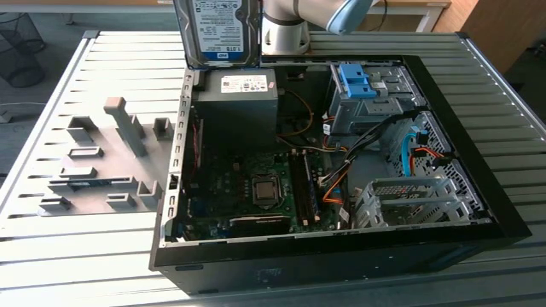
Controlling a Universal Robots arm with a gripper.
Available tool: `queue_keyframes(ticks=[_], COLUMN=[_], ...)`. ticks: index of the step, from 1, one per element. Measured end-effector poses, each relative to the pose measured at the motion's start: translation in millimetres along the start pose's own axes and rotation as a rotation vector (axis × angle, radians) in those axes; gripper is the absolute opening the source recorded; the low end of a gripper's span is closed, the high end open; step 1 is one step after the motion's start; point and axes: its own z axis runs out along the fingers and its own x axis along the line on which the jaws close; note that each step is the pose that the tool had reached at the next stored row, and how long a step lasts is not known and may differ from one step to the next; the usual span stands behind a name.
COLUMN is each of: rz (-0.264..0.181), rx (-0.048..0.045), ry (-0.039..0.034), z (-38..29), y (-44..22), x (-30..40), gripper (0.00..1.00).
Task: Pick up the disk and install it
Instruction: 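Pick up the disk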
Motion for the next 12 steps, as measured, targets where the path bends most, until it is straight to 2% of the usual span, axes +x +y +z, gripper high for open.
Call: queue_keyframes(ticks=[12], rz=[0.0], rx=[-0.0001], ry=[0.0001], z=[-0.1], y=[-0.2], x=[1.6], gripper=[0.36])
